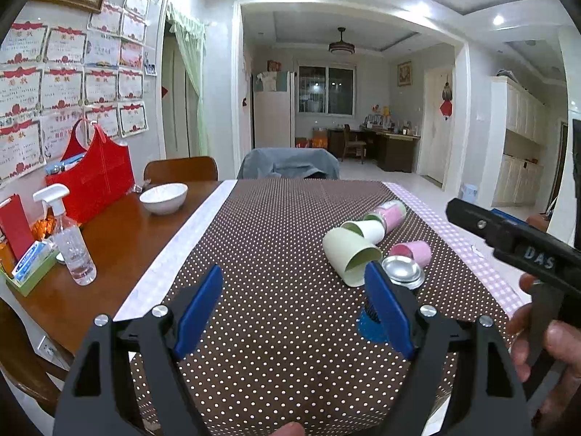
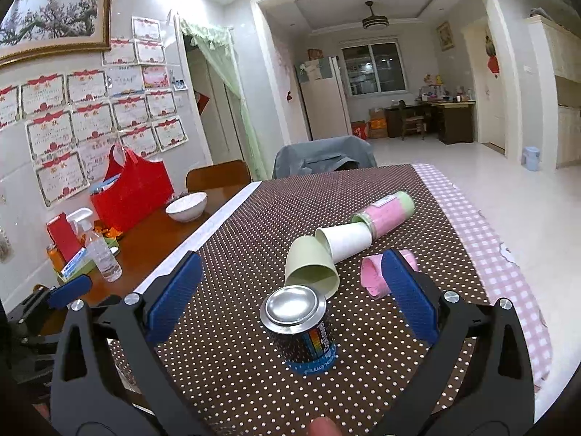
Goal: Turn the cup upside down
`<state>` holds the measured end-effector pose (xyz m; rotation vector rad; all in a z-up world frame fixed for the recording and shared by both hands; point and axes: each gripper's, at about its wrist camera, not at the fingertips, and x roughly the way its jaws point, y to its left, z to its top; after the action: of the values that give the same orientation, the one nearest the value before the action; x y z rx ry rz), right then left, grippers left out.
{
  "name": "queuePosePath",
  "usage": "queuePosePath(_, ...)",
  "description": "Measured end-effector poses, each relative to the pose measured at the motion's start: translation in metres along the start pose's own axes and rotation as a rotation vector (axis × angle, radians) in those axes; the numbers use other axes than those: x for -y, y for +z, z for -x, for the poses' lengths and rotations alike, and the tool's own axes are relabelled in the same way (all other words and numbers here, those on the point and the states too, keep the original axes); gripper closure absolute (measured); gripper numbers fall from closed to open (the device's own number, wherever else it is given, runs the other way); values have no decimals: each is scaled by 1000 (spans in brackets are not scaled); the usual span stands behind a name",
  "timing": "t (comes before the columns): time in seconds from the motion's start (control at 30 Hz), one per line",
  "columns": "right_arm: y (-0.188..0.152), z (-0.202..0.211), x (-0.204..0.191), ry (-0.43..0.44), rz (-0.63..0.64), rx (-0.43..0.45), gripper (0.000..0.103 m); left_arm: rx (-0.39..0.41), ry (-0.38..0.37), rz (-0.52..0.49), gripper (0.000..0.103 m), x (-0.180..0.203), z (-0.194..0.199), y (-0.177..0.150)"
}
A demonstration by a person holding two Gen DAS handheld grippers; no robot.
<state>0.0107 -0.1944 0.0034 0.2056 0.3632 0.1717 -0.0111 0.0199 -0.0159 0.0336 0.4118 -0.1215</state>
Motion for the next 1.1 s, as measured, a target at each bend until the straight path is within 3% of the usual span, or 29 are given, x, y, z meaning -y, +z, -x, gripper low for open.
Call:
queuePosePath(0.4,0,54,3,-66,-22,54,6,47,7,-2,23,12,29,11)
queuePosePath(0.47,-5,59,2,-72,-28,52,6,49,20,-1,15,13,33,11)
queuePosePath(0.6,-18,69,-1,-106,-22,65,6,68,34,0,14,17,46,9)
queuePosePath(1.1,-23,68,-7,-128,9,71,6,104,115,3,14,16,56,7)
